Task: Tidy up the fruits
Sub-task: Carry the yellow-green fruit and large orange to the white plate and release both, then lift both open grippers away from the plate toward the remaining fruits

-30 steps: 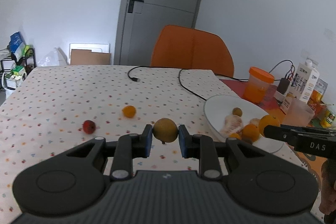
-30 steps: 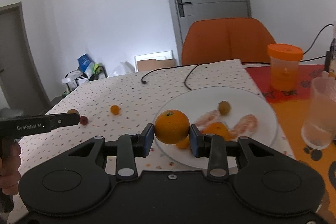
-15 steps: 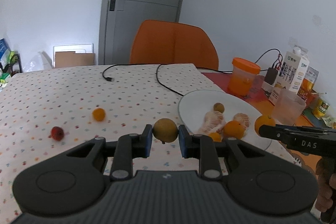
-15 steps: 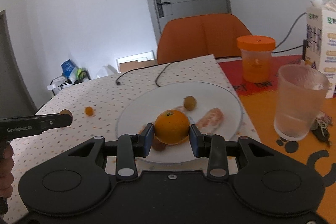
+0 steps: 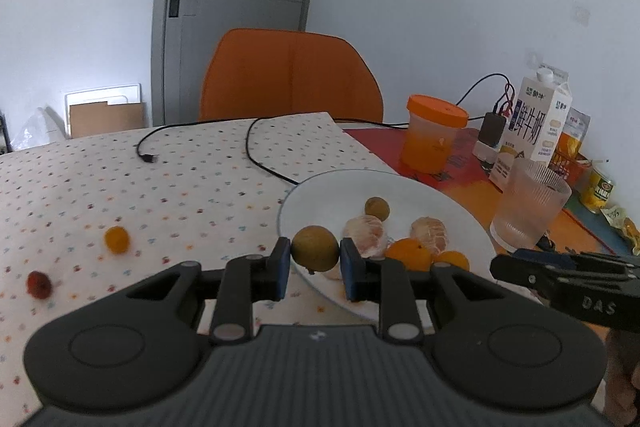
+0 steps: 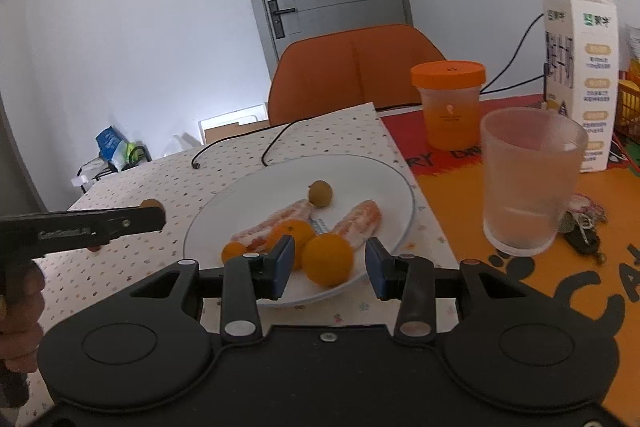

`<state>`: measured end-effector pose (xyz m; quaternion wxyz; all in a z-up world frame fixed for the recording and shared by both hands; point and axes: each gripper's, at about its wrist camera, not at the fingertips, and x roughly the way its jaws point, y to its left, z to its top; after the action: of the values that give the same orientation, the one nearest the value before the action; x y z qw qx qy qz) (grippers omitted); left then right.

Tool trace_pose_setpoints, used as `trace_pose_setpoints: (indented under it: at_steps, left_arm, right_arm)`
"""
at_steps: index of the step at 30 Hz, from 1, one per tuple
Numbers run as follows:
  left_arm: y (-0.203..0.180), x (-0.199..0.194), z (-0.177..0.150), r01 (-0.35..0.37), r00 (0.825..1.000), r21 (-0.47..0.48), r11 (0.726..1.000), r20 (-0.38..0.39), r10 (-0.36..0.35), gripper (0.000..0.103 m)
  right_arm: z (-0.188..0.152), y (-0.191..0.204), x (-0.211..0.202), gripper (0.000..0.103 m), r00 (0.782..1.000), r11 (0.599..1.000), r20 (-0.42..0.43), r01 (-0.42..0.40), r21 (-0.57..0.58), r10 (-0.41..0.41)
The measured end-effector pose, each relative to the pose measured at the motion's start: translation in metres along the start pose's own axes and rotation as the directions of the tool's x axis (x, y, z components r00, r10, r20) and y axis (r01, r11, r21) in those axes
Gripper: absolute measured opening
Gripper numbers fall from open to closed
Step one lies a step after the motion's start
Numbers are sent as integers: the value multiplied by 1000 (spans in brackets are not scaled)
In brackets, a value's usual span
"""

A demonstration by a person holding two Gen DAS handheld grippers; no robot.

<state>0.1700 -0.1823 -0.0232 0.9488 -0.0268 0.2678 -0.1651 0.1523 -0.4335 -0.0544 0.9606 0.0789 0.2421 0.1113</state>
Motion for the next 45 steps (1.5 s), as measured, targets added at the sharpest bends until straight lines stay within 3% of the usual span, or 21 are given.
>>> trace_pose_setpoints:
  at_steps: [8, 15, 20, 24, 27, 29, 31, 35, 45]
  left_arm:
    - [-5, 21, 8, -44, 999, 2, 999, -15, 44, 29]
    - [5, 14, 7, -73, 997, -15, 997, -23, 73, 33]
    - [17, 2, 1, -85, 996, -31, 996, -34, 84, 49]
    - [28, -8, -1, -102, 994, -52, 993, -38, 100, 57]
    - [37, -18, -2, -117, 993, -65, 991, -37, 114, 67]
    - [42, -24, -3, -127, 992, -73, 989, -34, 125, 79]
    - [47, -29, -5, -136, 990, -78, 988, -39, 134, 84]
    - [58, -39, -9, -138, 990, -83, 987, -52, 134, 92]
    - [83, -68, -16, -162, 987, -104, 981, -20, 161, 96]
  right_arm:
    - [-1, -7, -7, 42, 1000, 1000, 13, 1, 17, -1]
    - [-3, -7, -8, 46, 1000, 1000, 20, -6, 20, 6]
    - [-3, -2, -8, 48, 1000, 1000, 19, -12, 19, 12]
    - [-2, 6, -8, 59, 999, 1000, 20, -26, 6, 26]
    - [-1, 12, -7, 61, 999, 999, 17, -37, 2, 37]
    - [-1, 16, -5, 61, 999, 999, 11, -48, 4, 48]
    - [-2, 20, -3, 65, 998, 998, 7, -55, 1, 55]
    - [-4, 26, 2, 69, 997, 997, 1, -76, 14, 76]
    - [-5, 54, 8, 77, 992, 992, -7, -124, 0, 124]
